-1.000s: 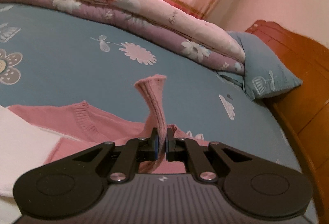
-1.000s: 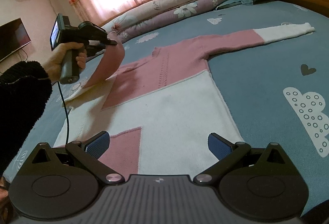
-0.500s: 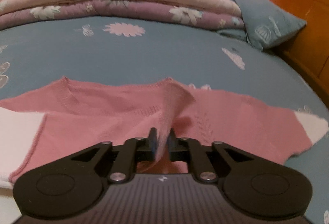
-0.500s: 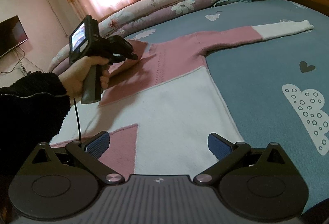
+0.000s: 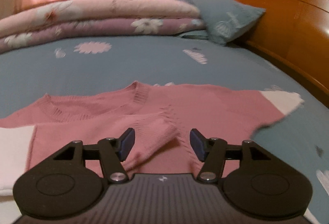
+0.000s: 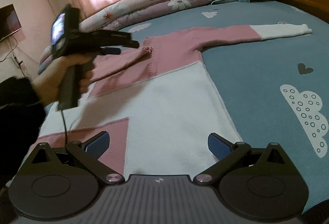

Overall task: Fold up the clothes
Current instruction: 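Lay the sleeve on the sweater body and open the left gripper, then move the right gripper over the folded pink cuff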

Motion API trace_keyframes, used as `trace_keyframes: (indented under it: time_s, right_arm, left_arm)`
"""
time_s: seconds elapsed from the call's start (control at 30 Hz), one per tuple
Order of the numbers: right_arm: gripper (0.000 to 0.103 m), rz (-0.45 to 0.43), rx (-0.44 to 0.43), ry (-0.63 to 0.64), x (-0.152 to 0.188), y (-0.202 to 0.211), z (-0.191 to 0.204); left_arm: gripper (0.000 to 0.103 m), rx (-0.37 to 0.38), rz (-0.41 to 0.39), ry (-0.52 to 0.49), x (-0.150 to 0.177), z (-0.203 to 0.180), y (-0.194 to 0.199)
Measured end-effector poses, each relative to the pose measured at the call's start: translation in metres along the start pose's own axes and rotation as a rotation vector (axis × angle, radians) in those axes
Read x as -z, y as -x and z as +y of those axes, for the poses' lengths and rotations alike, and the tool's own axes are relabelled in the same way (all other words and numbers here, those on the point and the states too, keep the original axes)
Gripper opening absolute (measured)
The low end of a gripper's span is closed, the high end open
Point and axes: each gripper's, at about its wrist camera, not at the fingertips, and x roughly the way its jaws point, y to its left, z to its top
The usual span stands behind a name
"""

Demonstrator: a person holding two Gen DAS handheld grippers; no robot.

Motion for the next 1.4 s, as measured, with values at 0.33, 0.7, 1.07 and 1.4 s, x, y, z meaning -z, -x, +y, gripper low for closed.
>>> trace_keyframes:
  time_s: [0.33,0.7,1.07,1.4]
  right_arm:
    - [0.103,-0.093,0.049,0.033,0.0,-0.004,0.007]
    - [0.103,-0.148,0.185,0.223,-0.032,-0.014,0.061]
    - [0.103,-0.241,0.142,0.401,-0.04,-0.021,0.128]
    - [0.103,-0.188,0.121,0.364,-0.048,-0.034,0.129]
  left_arm:
    - [0.079,-0.401,-0.23,-0.181,0.038,0.062,0.112]
    - [0.083,-0.433,-0.068,0.143,0.08,0.196,0.136]
    - [0.085,-0.349,-0.03,0.252,0.097,0.214,0.103]
    - [0.088,-0.487,0.014,0.328,0.103,0.231,0.091]
